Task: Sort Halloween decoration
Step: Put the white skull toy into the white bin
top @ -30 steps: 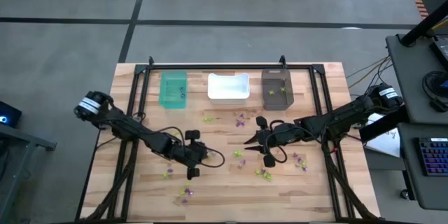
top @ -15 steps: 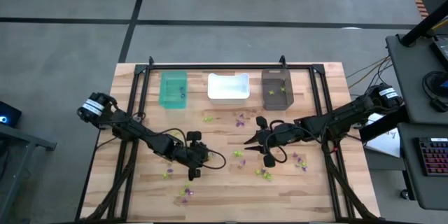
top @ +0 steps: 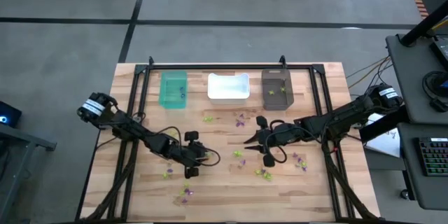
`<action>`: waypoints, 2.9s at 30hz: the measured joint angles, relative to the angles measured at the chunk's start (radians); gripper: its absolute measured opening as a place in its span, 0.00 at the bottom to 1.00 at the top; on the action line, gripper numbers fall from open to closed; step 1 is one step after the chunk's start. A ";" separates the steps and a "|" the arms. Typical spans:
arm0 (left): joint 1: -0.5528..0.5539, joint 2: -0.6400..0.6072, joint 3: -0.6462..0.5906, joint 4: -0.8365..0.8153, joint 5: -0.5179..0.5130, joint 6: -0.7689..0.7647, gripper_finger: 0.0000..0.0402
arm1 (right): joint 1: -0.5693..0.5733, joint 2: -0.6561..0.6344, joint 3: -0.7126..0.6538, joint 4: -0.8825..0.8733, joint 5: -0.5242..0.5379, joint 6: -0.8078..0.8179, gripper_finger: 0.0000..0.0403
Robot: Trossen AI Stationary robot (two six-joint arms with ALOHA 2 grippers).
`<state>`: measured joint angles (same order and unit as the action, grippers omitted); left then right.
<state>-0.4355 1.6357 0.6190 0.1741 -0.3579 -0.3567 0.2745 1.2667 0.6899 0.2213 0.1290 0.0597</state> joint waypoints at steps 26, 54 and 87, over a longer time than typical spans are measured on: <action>0.007 0.000 -0.004 0.026 -0.026 -0.003 0.27 | 0.000 0.000 0.000 0.000 0.014 0.000 0.19; 0.007 0.000 -0.007 0.030 -0.025 -0.027 0.27 | 0.000 0.000 0.000 0.000 0.014 0.008 0.19; 0.005 -0.055 0.039 -0.147 0.006 -0.010 0.21 | 0.000 0.000 0.000 -0.002 0.014 0.019 0.19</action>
<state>-0.4310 1.5808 0.6585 0.0269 -0.3515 -0.3662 0.2745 1.2667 0.6895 0.2192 0.1432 0.0784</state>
